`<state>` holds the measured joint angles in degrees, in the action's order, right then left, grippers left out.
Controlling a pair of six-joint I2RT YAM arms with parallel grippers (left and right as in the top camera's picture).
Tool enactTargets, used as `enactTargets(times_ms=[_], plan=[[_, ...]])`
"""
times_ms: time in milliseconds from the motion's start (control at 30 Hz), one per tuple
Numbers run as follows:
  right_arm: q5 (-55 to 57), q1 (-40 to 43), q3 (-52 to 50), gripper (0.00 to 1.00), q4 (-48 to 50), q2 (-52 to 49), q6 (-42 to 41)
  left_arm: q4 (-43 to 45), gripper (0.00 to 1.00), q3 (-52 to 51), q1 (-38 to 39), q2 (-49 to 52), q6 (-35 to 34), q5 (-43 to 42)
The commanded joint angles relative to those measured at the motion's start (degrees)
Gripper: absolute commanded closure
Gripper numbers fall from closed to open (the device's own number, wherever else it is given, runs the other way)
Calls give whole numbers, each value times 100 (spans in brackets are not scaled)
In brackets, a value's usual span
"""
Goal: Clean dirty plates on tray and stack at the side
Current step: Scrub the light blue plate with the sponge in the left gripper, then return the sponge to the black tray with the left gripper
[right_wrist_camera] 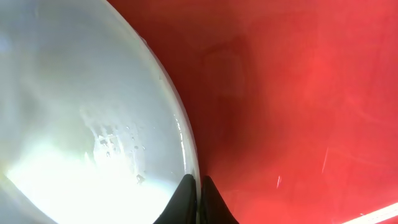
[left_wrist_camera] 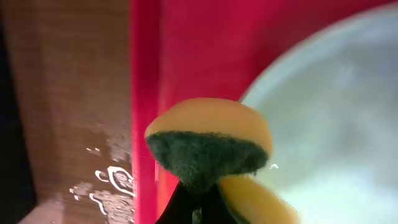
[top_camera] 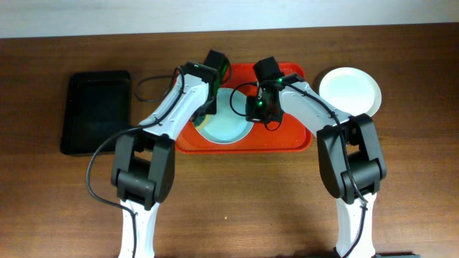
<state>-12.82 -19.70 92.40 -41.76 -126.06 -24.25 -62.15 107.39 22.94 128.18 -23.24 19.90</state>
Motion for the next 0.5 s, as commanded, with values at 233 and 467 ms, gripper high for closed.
enactTargets(times_ms=[233, 467], plan=[[295, -20, -188, 96, -35, -81, 149, -415, 100, 610, -3451, -424, -76, -1517], [295, -20, -188, 96, -68, -81, 149, -197, 100, 601, -3860, 407, -302, -1451]])
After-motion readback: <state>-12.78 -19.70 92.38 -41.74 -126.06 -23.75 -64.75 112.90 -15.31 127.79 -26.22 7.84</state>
